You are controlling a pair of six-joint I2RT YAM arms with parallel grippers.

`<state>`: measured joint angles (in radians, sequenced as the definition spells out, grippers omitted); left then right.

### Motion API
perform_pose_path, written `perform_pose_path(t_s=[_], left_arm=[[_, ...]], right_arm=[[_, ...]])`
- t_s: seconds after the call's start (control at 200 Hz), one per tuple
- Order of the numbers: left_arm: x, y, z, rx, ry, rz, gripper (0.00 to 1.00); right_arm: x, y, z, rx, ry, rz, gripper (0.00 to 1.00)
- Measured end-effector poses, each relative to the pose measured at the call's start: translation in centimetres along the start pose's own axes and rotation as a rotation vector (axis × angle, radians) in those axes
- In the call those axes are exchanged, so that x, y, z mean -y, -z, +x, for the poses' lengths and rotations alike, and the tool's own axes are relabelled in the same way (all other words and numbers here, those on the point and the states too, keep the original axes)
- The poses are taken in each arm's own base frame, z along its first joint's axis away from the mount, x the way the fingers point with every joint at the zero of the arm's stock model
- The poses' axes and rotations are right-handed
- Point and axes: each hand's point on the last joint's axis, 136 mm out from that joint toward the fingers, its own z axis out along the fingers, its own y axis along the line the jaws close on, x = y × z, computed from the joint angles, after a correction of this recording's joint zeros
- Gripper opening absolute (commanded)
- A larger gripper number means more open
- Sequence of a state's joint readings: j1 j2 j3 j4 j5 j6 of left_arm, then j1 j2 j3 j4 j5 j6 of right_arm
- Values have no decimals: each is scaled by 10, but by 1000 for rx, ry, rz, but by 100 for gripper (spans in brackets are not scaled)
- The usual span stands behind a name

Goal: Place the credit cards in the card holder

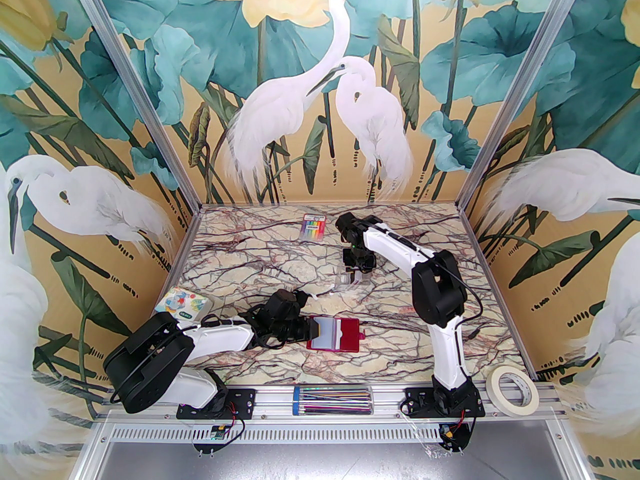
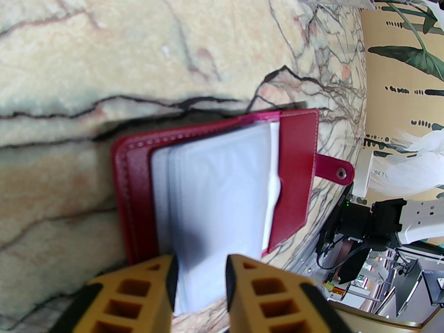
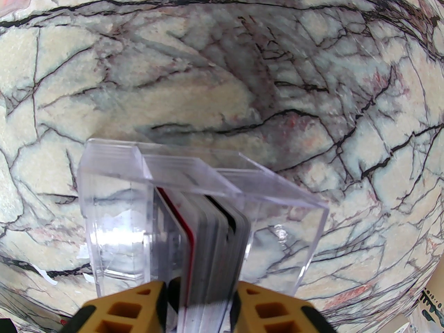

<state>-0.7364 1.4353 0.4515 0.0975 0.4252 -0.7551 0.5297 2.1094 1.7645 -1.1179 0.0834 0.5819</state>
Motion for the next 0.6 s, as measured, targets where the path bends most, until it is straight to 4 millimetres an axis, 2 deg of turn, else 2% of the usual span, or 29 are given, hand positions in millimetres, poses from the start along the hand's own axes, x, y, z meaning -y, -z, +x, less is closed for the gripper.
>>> perform_pose_path(t_s=[0.6], left_arm=[[0,0,0,0,0,0,30]], right_arm=[[7,10,0,15,2,27,30]])
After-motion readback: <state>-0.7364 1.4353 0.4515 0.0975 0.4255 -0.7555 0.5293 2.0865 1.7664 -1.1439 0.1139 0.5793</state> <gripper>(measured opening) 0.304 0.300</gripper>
